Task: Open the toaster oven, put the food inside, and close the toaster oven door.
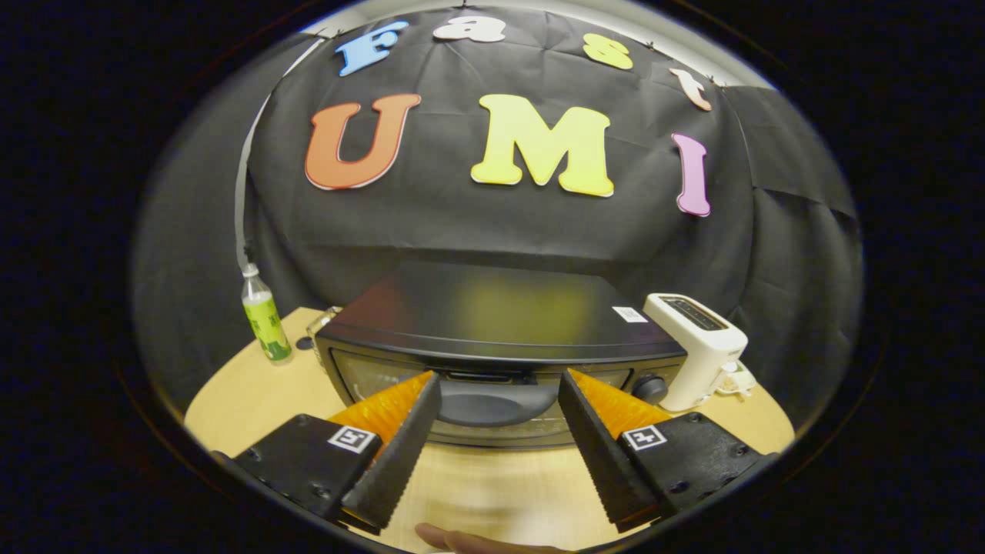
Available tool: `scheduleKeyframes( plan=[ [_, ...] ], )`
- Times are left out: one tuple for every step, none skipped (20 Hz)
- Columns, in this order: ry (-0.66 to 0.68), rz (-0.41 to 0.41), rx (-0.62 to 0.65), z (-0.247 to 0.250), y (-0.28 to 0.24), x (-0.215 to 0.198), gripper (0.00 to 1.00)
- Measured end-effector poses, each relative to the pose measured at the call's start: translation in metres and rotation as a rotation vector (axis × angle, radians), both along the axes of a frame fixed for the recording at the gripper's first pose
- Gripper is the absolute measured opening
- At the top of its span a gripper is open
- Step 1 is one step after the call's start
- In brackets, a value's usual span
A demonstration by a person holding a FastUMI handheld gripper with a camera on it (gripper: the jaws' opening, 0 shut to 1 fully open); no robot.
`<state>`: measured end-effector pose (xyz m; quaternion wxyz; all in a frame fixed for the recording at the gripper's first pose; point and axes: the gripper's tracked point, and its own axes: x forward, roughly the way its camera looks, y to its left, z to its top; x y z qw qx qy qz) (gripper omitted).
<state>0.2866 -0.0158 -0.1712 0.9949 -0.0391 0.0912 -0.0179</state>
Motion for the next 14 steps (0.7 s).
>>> scheduleKeyframes(
  plan=[
    [0.014, -0.011, 0.011, 0.0, -0.001, 0.0, 1.0],
    [0.027, 0.001, 0.033, -0.004, 0.003, 0.001, 1.0],
    [0.028, -0.001, 0.04, -0.001, 0.004, 0.002, 1.0],
    [0.035, -0.002, 0.041, -0.003, 0.005, 0.006, 1.0],
    [0.039, -0.003, 0.039, -0.001, 0.006, 0.008, 1.0],
    [0.05, -0.001, 0.034, -0.002, 0.009, 0.007, 1.0],
    [0.056, 0.01, 0.027, -0.002, 0.011, 0.011, 1.0],
    [0.075, 0.026, 0.015, -0.003, 0.014, 0.015, 1.0],
    [0.078, 0.039, 0.025, -0.001, 0.013, 0.016, 1.0],
    [0.104, 0.042, 0.047, -0.005, 0.012, 0.018, 1.0],
    [0.102, 0.04, 0.064, -0.001, 0.013, 0.017, 1.0],
    [0.124, 0.04, 0.061, -0.004, 0.011, 0.017, 1.0],
    [0.128, 0.039, 0.054, -0.004, 0.01, 0.017, 1.0],
    [0.131, 0.038, 0.056, -0.004, 0.012, 0.015, 1.0]
  ],
)
